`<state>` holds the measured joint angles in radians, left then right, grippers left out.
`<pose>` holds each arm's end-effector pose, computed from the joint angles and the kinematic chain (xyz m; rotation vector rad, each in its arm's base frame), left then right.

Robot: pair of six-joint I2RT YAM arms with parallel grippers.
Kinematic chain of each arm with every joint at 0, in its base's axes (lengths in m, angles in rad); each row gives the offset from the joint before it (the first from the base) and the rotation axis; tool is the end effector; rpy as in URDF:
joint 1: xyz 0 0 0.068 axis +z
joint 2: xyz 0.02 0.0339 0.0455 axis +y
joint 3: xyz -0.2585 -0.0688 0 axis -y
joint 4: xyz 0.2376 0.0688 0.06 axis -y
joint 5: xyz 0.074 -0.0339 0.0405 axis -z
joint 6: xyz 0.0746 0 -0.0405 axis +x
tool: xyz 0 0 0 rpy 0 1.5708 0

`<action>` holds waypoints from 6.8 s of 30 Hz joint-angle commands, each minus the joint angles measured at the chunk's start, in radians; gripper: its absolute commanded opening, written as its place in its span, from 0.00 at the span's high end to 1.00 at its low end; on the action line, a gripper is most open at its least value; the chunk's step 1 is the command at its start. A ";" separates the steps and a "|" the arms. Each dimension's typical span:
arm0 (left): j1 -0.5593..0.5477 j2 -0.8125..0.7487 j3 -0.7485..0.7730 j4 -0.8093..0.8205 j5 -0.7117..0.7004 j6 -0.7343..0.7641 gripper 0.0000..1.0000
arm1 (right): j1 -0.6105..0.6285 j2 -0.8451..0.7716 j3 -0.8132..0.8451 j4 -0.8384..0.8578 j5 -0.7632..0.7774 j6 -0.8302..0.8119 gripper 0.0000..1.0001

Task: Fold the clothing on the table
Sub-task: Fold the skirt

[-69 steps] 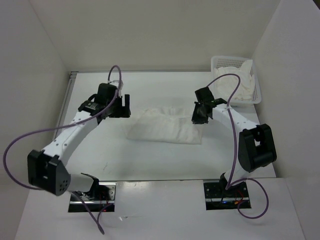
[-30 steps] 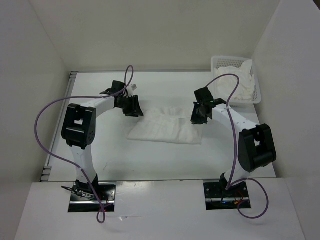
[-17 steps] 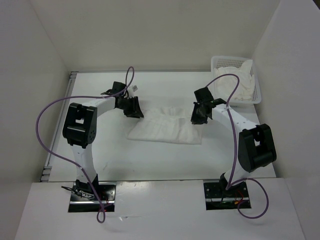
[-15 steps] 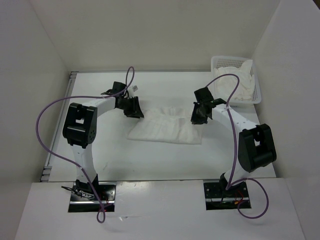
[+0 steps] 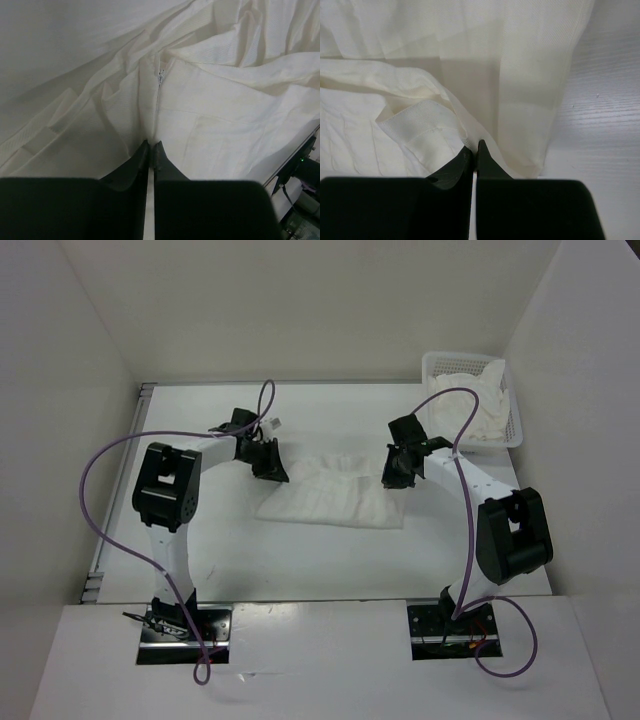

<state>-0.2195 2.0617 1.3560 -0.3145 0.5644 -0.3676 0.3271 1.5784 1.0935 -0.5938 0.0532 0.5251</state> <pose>0.4142 -0.1333 0.1163 0.0202 2.6314 -0.9423 0.3141 0.1024 0.1835 0.2810 2.6493 0.2120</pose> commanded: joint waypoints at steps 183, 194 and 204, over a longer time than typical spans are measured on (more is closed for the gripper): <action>-0.376 -0.037 -0.198 0.377 -0.313 -0.525 1.00 | 0.183 -0.114 0.112 0.052 -0.319 0.125 1.00; -0.385 -0.101 -0.251 0.396 -0.296 -0.534 1.00 | 0.314 0.126 0.330 0.107 -0.377 0.135 1.00; -0.336 -0.169 -0.189 0.247 -0.386 -0.429 1.00 | 0.328 0.078 0.266 0.098 -0.334 0.116 1.00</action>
<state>-0.5735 1.9476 1.1290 0.0242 0.2455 -0.8631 0.6437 1.7157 1.3666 -0.5392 -0.2955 0.6464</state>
